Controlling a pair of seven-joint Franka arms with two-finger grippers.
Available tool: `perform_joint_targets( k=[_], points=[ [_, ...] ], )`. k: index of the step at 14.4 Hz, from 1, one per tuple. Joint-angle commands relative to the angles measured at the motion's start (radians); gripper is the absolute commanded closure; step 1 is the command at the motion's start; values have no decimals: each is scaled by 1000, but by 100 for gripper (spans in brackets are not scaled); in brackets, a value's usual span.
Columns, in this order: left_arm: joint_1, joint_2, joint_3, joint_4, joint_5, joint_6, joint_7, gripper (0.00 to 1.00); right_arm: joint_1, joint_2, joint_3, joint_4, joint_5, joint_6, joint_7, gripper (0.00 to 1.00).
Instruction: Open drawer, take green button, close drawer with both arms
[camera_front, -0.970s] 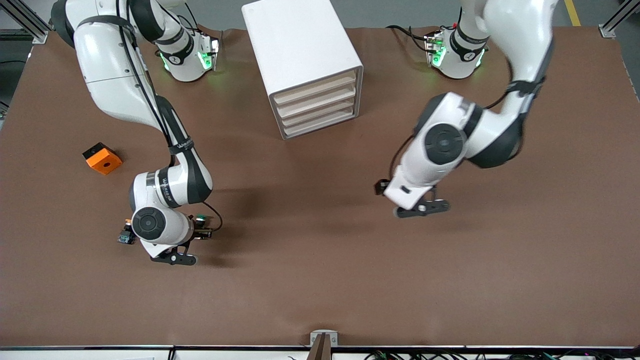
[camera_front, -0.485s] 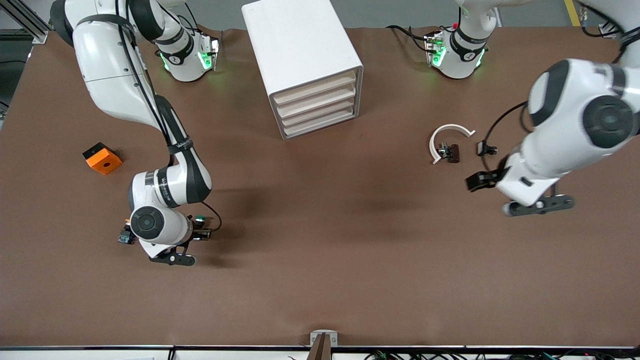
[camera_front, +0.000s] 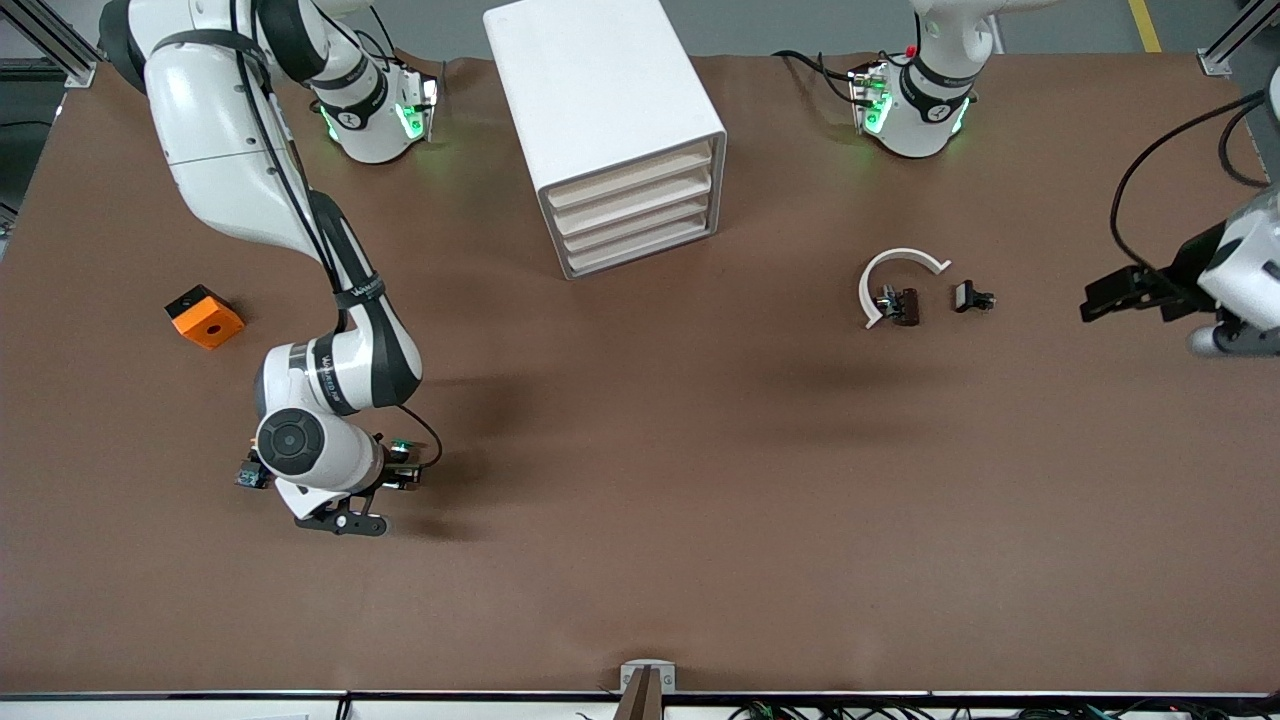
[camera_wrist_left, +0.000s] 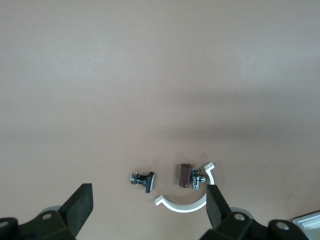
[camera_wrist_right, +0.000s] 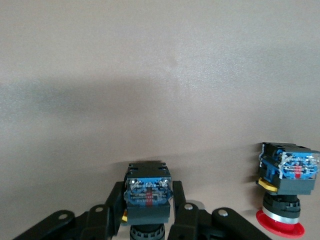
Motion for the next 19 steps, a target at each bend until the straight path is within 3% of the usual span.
perform_joint_targets(
  k=[1, 4, 9, 15, 19],
  points=[
    [-42, -124, 45, -146, -12, 108, 22, 0, -27, -23, 13, -19, -19, -3, -9, 0],
    [-45, -117, 44, -84, -1, 129, 17, 0, -32, -32, 13, -1, -22, -61, -17, 0],
    [-56, -42, 42, 107, -11, 109, -7, 0, -84, -161, 13, 13, -13, -218, -95, 0],
    [-59, -37, 41, 153, -27, 80, -13, 0, -231, -372, 13, 8, -11, -492, -316, 0],
    [-62, -30, 42, 208, -35, 15, -13, 0, -285, -500, 13, -1, -11, -595, -359, 0]
  ],
)
